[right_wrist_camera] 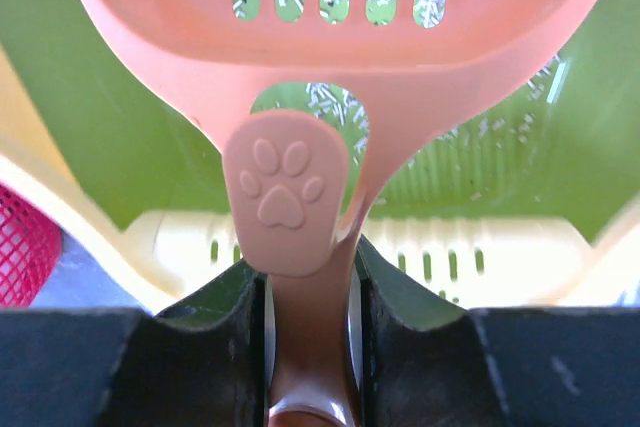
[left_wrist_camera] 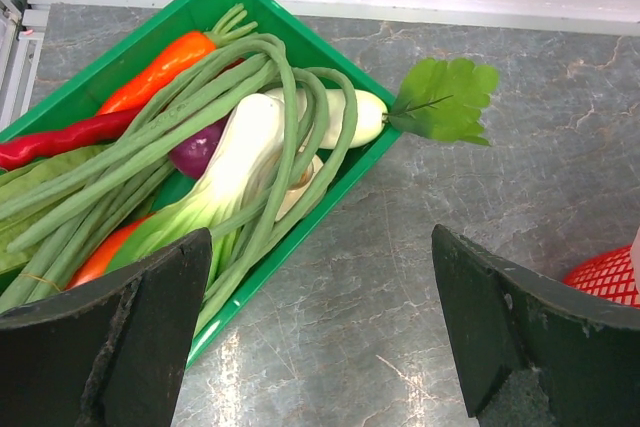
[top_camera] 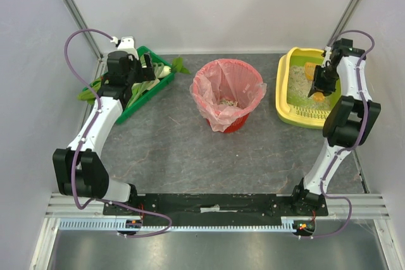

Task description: Clean the litter box

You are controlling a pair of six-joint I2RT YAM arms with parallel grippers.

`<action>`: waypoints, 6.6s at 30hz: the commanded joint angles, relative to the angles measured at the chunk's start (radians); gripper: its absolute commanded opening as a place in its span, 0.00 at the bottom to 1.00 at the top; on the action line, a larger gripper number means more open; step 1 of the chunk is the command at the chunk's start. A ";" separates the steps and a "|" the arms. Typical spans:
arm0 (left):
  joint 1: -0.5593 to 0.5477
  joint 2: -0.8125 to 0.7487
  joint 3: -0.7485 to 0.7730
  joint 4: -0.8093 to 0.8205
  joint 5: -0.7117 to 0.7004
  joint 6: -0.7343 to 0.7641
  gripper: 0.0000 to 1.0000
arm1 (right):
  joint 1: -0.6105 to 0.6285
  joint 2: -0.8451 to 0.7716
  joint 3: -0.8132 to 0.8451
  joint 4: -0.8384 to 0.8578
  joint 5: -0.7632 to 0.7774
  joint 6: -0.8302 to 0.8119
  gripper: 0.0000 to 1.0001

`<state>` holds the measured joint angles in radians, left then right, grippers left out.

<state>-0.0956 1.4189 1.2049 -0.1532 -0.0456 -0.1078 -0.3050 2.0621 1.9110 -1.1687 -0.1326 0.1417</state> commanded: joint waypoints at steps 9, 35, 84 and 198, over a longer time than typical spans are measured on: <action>0.007 0.034 0.033 0.055 0.027 -0.030 0.96 | 0.023 -0.307 -0.318 0.128 0.036 -0.088 0.00; 0.007 0.038 0.047 0.063 0.069 -0.067 0.96 | 0.041 -0.586 -0.575 0.343 0.054 -0.166 0.00; -0.480 0.693 1.137 -0.158 0.438 -0.513 0.89 | 0.133 -0.631 -0.500 0.368 0.011 -0.122 0.00; -0.616 0.899 1.268 -0.189 0.231 -0.690 0.02 | 0.621 -0.852 -0.739 0.468 0.527 -0.226 0.33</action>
<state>-0.7136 2.3631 2.4283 -0.3668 0.2077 -0.8059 0.3054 1.1961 1.1614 -0.7414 0.3126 -0.1074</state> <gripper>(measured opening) 0.047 0.458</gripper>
